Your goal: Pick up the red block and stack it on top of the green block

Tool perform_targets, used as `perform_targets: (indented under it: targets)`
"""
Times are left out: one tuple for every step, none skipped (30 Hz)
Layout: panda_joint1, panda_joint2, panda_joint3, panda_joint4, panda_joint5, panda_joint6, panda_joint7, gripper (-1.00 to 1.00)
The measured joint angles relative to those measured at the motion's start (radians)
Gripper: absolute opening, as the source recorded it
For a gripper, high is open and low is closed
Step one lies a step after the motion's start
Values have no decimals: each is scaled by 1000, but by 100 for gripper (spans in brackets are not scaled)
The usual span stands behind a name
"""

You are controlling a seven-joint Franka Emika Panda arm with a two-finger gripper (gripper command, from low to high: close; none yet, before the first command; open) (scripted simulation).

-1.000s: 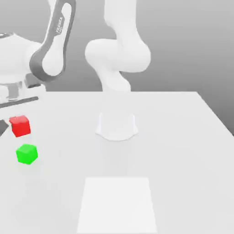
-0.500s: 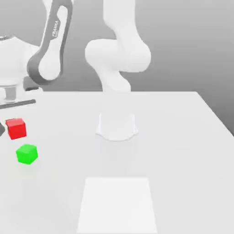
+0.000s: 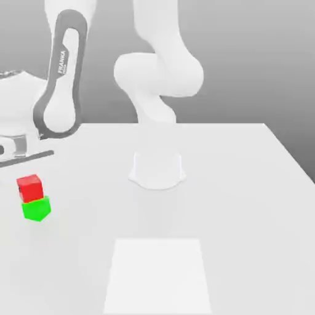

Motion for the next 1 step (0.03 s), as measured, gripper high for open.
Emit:
perform_targets:
  targets:
    - [0, 0, 0, 0, 0, 0, 0, 100]
